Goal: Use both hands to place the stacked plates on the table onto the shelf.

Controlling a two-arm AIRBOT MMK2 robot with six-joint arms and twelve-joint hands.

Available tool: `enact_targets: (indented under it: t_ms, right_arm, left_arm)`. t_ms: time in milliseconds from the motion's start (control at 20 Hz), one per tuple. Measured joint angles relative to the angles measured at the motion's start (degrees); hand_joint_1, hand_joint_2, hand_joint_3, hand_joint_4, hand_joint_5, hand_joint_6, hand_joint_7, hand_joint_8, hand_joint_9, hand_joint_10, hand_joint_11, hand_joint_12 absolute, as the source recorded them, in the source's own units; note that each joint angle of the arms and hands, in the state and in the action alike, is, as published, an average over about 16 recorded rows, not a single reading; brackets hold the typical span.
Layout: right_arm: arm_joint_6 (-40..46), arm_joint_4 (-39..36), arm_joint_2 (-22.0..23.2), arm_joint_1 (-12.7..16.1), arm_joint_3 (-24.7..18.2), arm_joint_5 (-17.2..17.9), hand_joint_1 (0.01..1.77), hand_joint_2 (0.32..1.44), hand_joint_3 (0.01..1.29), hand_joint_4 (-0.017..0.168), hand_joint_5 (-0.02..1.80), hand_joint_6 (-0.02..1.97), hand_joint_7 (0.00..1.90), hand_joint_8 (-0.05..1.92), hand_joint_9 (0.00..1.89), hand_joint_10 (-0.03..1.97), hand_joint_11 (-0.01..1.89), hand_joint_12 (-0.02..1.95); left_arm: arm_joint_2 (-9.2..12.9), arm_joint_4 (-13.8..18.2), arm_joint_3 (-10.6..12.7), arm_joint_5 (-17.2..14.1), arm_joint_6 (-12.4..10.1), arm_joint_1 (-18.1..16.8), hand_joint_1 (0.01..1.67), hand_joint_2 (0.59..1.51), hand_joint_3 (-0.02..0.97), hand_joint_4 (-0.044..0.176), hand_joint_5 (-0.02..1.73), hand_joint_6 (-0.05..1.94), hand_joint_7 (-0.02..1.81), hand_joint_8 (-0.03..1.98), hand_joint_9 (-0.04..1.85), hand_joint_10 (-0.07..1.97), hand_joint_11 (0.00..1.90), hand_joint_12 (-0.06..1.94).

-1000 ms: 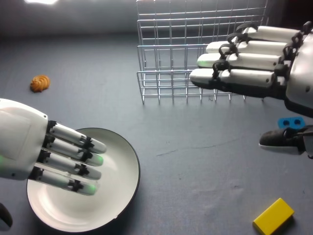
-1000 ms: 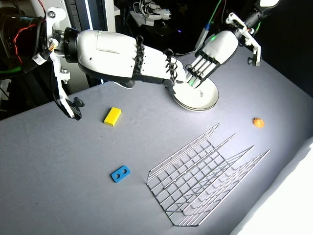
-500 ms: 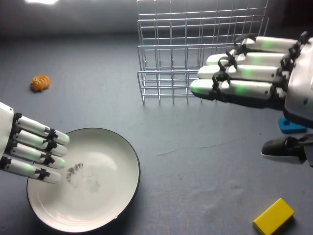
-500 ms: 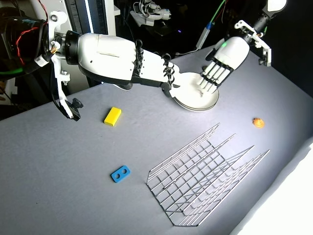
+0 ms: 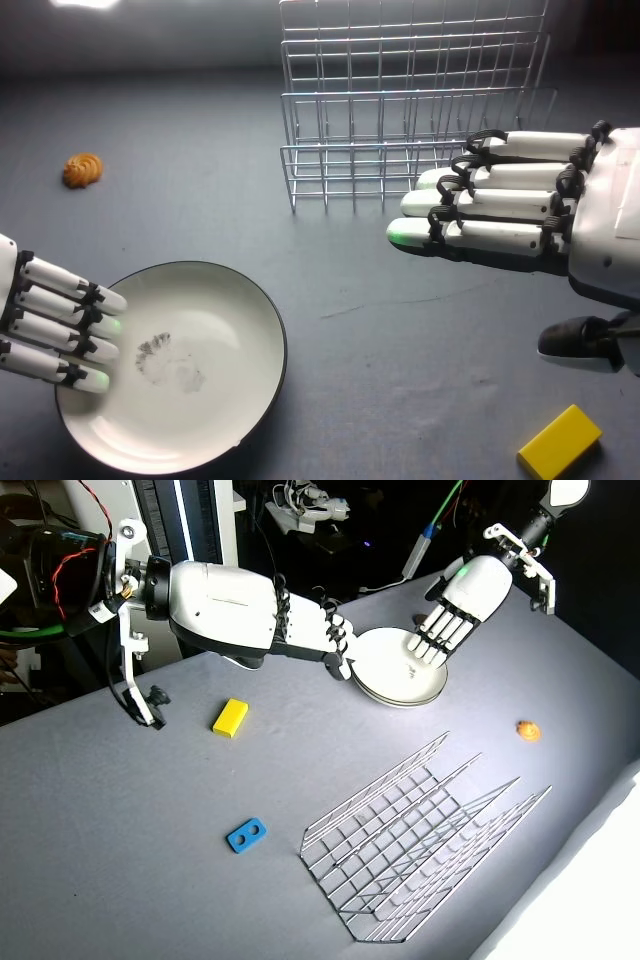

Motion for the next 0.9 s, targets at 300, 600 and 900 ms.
enact_targets:
  t_ms: [300,600,900]
  right_arm:
    - [-0.5,-0.3,-0.4,-1.0,0.0,-0.5,1.07,1.07,0.02,0.001,0.13,0.02,0.14,0.01,0.18,0.01,0.01,0.82]
    - [-2.0,-0.4,-1.0,-1.6,0.0,-0.6,1.08,1.06,0.02,0.001,0.14,0.02,0.15,0.01,0.19,0.01,0.01,0.87]
    - [-5.0,-0.6,-2.9,-1.9,0.3,-0.6,1.07,1.06,0.02,0.001,0.16,0.02,0.16,0.01,0.19,0.01,0.01,0.91]
  left_arm:
    - [-0.3,-0.8,0.1,1.4,0.0,2.4,0.02,1.172,0.031,-0.003,0.01,-0.01,0.01,-0.01,0.02,0.01,0.01,-0.02]
    - [-0.4,-2.0,-0.2,2.6,0.0,4.4,0.02,1.177,0.031,-0.007,0.0,-0.01,0.01,-0.01,0.02,0.01,0.01,-0.01]
    - [-0.4,-3.1,-1.2,3.9,0.0,5.6,0.02,1.179,0.029,-0.008,-0.01,-0.02,0.0,-0.01,0.02,0.01,0.01,0.0]
